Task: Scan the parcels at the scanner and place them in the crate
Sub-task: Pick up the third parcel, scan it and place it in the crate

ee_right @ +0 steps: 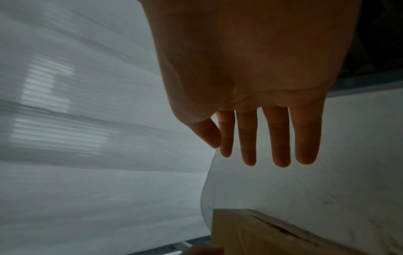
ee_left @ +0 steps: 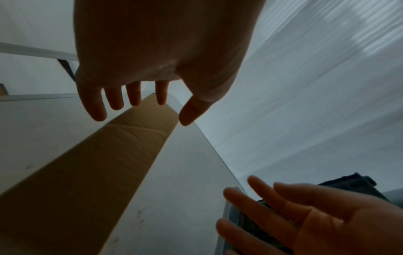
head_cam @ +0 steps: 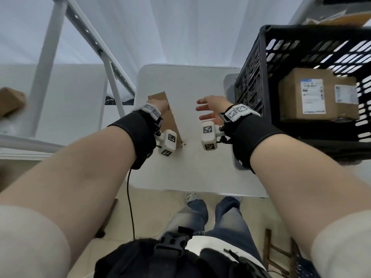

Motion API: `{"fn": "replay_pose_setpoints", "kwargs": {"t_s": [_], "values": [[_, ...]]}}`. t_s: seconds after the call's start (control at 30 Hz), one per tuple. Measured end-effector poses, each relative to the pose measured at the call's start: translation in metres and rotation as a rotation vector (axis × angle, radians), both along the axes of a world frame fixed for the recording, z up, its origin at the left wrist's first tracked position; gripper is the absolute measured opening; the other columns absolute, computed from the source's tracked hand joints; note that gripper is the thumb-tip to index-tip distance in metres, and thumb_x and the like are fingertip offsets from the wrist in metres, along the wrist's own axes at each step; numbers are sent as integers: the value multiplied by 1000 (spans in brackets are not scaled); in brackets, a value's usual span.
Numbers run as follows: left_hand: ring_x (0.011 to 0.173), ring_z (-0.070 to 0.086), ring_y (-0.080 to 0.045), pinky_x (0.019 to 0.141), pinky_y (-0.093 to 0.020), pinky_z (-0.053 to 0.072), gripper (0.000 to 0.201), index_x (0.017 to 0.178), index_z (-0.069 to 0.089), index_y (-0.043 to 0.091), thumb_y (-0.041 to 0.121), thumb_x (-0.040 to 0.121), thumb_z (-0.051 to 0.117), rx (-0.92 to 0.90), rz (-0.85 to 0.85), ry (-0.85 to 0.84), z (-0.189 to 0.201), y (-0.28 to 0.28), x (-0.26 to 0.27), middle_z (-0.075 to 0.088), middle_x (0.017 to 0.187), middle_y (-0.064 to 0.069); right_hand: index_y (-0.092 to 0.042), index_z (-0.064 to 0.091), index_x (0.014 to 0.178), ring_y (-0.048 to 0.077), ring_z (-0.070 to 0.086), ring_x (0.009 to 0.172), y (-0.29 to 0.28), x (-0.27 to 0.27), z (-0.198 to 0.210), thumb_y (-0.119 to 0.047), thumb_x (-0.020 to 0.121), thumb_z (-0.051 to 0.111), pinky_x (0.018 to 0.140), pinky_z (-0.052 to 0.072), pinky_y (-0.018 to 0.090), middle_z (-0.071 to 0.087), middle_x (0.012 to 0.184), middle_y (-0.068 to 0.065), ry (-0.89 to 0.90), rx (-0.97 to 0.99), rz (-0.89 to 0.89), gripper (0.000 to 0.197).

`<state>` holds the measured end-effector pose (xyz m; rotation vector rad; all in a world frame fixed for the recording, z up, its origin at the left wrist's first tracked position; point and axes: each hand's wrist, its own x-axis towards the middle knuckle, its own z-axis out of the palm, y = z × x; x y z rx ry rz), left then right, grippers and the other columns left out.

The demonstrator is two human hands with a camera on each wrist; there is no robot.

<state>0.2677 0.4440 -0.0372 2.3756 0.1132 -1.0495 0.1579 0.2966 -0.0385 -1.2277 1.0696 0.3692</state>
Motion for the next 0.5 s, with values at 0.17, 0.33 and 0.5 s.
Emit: {"fn": "replay_pose_setpoints", "kwargs": {"t_s": [0.17, 0.33, 0.5], "values": [[130, 51, -31, 81, -30, 48, 49, 144, 46, 5, 1, 97, 57, -82, 180, 76, -10, 8, -7, 51, 143, -16, -20, 58, 128, 35, 49, 121, 21, 5, -32, -30, 99, 38, 109, 38, 54, 61, 130, 5, 80, 104, 117, 37], [109, 62, -35, 94, -52, 54, 18, 112, 56, 6, 9, 95, 55, -153, 294, 225, -25, 20, -8, 56, 123, -16, -11, 38, 148, 38, 41, 138, 35, 13, -52, -40, 103, 36, 109, 38, 47, 47, 149, 14, 94, 213, 102, 53], [94, 67, -32, 89, -50, 56, 23, 113, 61, 8, 15, 91, 56, -227, 210, 292, -12, 13, -12, 64, 113, -11, -11, 20, 155, 39, 50, 130, 38, 21, -43, -46, 102, 38, 111, 40, 51, 41, 150, 21, 80, 234, 45, 66]]}}
